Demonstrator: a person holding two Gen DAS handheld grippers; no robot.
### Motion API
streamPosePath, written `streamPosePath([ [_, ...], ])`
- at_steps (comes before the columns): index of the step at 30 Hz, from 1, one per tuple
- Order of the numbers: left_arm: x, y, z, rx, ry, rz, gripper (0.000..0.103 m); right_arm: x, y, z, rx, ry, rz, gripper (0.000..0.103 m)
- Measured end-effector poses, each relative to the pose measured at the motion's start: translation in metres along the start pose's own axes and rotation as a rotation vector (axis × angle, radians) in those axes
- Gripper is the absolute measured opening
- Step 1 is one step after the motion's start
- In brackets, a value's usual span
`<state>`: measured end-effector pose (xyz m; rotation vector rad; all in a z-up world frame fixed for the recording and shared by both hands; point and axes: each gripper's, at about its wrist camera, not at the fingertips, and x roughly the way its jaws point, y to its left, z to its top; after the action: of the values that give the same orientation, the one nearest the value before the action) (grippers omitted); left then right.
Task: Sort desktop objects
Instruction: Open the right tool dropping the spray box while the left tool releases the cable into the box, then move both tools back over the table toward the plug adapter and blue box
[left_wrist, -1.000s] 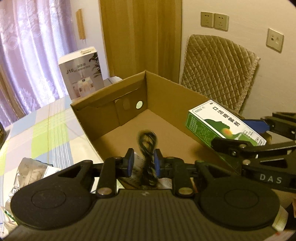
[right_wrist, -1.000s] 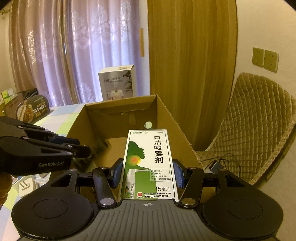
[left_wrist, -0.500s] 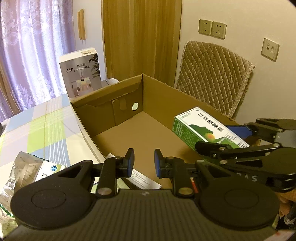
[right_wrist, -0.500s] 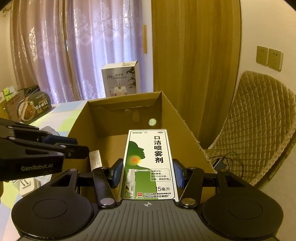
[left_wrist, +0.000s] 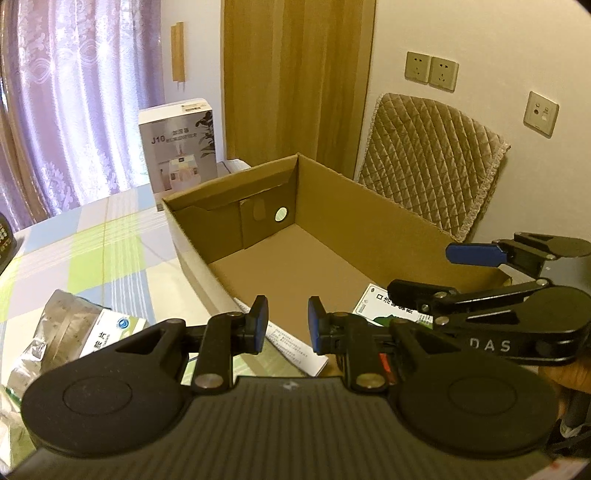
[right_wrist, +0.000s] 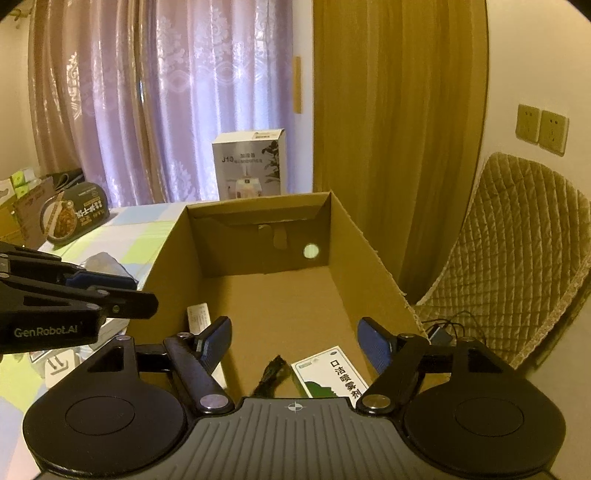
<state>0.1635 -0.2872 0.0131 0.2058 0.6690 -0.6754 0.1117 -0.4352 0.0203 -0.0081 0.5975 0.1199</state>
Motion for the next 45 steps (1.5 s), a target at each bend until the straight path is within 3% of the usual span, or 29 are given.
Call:
streamPosePath([
  [6,-0.019,0.012,-0.007,-0.021,-0.009,0.025,0.020,-0.011,0.013,0.004,-0.021,-0.011,0.009,0.074],
  [10,-0.036,0.023,-0.014,-0.039,-0.015,0.057,0.031,-0.020,0.027,0.008,-0.039,-0.027,0.028,0.077],
  [14,-0.054,0.036,-0.023,-0.060,-0.018,0.085,0.035,-0.028,0.045,0.012,-0.058,-0.038,0.048,0.080],
  [19,-0.077,0.057,-0.038,-0.109,-0.028,0.115,0.060,-0.036,0.069,0.013,-0.088,-0.046,0.082,0.087],
  [23,-0.095,0.074,-0.054,-0.137,-0.031,0.142,0.065,-0.041,0.089,0.011,-0.113,-0.045,0.103,0.091],
  [31,-0.130,0.115,-0.092,-0.188,-0.017,0.208,0.090,-0.046,0.128,0.008,-0.158,-0.042,0.162,0.098],
  [40,-0.150,0.166,-0.137,-0.259,0.034,0.299,0.097,-0.038,0.171,-0.002,-0.218,-0.013,0.234,0.101],
  [45,-0.149,0.181,-0.151,-0.257,0.051,0.305,0.097,-0.026,0.194,-0.013,-0.268,0.013,0.282,0.101],
])
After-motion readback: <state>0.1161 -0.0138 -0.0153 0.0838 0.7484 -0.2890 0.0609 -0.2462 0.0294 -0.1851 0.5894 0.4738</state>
